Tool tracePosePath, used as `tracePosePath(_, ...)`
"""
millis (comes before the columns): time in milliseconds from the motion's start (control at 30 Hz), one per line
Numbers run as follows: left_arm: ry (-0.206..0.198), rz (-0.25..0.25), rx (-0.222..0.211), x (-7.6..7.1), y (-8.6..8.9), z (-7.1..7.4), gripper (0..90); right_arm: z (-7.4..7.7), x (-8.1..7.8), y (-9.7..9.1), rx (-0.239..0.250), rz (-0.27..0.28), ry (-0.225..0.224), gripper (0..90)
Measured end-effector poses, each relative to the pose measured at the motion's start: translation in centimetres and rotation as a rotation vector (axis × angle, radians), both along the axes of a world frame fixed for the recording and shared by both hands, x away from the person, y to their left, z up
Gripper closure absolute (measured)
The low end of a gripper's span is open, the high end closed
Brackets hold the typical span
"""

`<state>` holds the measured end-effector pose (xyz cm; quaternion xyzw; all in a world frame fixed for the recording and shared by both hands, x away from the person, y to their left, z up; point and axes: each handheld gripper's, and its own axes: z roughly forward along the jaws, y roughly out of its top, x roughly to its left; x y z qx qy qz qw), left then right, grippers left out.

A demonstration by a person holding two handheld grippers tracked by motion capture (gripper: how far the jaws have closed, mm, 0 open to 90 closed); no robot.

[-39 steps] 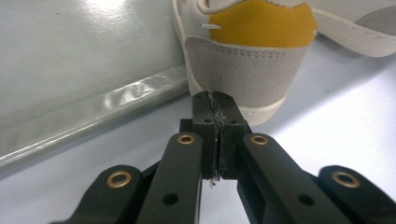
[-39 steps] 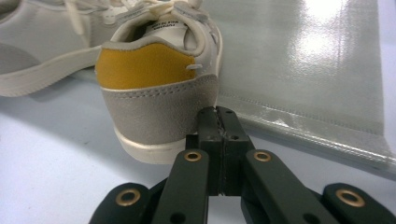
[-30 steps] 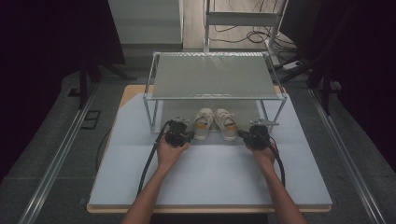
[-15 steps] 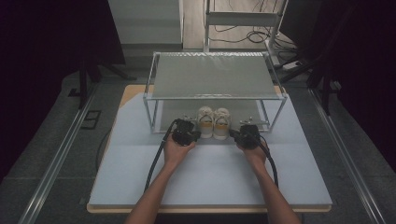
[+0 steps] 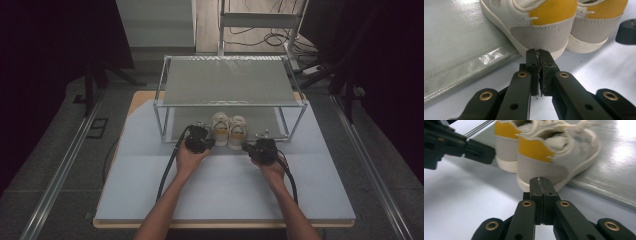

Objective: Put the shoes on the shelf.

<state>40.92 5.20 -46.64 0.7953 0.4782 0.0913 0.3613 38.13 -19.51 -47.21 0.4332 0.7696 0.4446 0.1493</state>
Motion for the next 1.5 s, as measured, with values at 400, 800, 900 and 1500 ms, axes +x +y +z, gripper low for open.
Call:
tracePosePath(400, 0.001, 0.005, 0.006, 0.0, -0.1, 0.0, 86.8, 0.1, 0.5, 0.8, -0.011, -0.003, -0.012, 89.4)
tracePosePath(800, 0.003, 0.004, 0.003, 0.0, -0.2, 0.0, 86.8, 0.4, 2.0, 0.6, -0.030, -0.041, -0.013, 89.4)
tracePosePath(900, 0.002, 0.003, 0.001, 0.0, -0.1, 0.0, 86.8, 0.4, 2.4, 0.6, -0.044, -0.058, -0.016, 89.4)
tracePosePath(1500, -0.002, 0.004, 0.002, 0.1, -0.1, 0.0, 85.3, -0.7, 4.5, -0.5, -0.005, -0.157, -0.014, 88.3)
